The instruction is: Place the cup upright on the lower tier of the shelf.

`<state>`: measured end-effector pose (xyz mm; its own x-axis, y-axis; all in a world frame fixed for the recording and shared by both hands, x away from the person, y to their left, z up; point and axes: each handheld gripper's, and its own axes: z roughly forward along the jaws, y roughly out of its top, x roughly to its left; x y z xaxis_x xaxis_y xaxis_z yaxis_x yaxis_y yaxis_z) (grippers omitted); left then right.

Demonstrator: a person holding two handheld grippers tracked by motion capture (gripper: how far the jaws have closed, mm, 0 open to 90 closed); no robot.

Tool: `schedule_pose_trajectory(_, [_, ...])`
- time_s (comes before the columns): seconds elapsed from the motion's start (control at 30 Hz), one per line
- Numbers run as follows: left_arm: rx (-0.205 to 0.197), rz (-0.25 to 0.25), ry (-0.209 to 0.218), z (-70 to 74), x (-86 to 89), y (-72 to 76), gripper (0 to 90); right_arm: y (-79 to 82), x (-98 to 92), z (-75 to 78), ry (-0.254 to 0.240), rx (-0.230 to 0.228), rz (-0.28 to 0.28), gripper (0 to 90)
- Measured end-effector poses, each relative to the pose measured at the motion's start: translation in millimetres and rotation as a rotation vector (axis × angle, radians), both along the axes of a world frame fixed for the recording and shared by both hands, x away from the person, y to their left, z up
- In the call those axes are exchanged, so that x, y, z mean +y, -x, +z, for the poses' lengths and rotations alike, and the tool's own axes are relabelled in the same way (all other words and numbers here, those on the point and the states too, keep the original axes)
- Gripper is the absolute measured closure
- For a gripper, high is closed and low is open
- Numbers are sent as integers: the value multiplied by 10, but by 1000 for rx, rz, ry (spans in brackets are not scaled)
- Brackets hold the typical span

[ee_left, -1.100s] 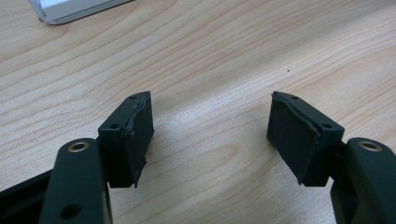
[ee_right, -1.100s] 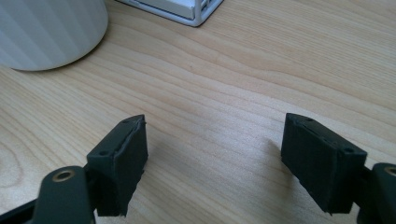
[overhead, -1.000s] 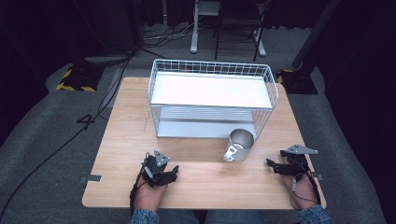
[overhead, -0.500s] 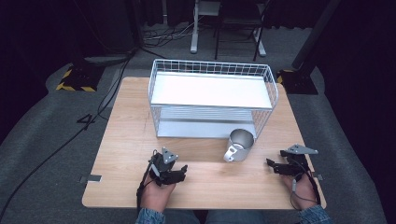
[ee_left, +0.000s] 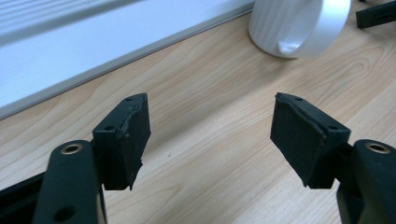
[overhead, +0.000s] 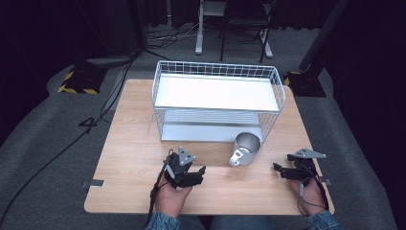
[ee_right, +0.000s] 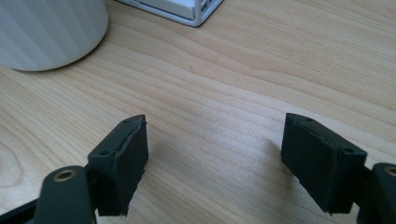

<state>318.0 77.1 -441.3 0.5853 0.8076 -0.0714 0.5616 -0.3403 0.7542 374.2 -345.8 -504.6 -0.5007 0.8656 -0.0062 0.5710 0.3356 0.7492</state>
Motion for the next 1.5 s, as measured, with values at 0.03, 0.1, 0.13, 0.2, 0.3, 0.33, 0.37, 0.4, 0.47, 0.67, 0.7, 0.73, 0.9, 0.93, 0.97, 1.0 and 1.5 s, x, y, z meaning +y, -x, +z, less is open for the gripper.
schedule_pose_trajectory(0.03, [-1,-2,3,8,-25,-1,286,0,0,0,0,0,0,233])
schedule_pose_trajectory(0.1, [-6,-6,6,25,-76,-3,276,0,0,0,0,0,0,233])
schedule_pose_trajectory(0.13, [-8,-9,10,34,-98,-6,273,0,0,0,0,0,0,233])
schedule_pose_trajectory(0.2, [-11,-16,24,54,-137,-16,264,-1,-1,0,-1,1,1,234])
schedule_pose_trajectory(0.3, [-22,-21,32,83,-201,-20,262,0,0,0,0,0,0,234])
schedule_pose_trajectory(0.33, [-29,-25,41,89,-246,-18,262,-1,-1,0,-1,0,1,234])
schedule_pose_trajectory(0.37, [-36,-34,50,93,-289,-20,265,-1,-1,-1,-2,0,2,234])
schedule_pose_trajectory(0.4, [-36,-34,50,93,-289,-20,270,-1,-1,-1,-2,0,2,234])
schedule_pose_trajectory(0.47, [-37,-47,65,96,-358,-28,276,-1,-1,-1,-1,0,2,234])
schedule_pose_trajectory(0.67, [-51,-74,95,96,-502,-47,295,0,0,0,-2,2,0,234])
schedule_pose_trajectory(0.7, [-51,-77,114,92,-523,-54,302,0,-1,1,-2,3,1,234])
schedule_pose_trajectory(0.73, [-44,-76,134,87,-543,-58,303,0,-1,1,-2,3,1,234])
schedule_pose_trajectory(0.9, [-28,-86,162,64,-620,-88,306,0,-1,1,-2,3,1,234])
schedule_pose_trajectory(0.93, [-29,-90,161,55,-642,-97,306,0,-1,1,-2,3,1,234])
schedule_pose_trajectory(0.97, [-25,-91,161,49,-667,-99,302,0,-1,1,-2,3,1,234])
schedule_pose_trajectory(1.0, [-25,-95,160,38,-701,-91,302,0,-1,1,-2,3,1,234])
schedule_pose_trajectory(1.5, [-25,-97,126,-64,-1059,-170,383,0,-1,1,-3,3,1,234])
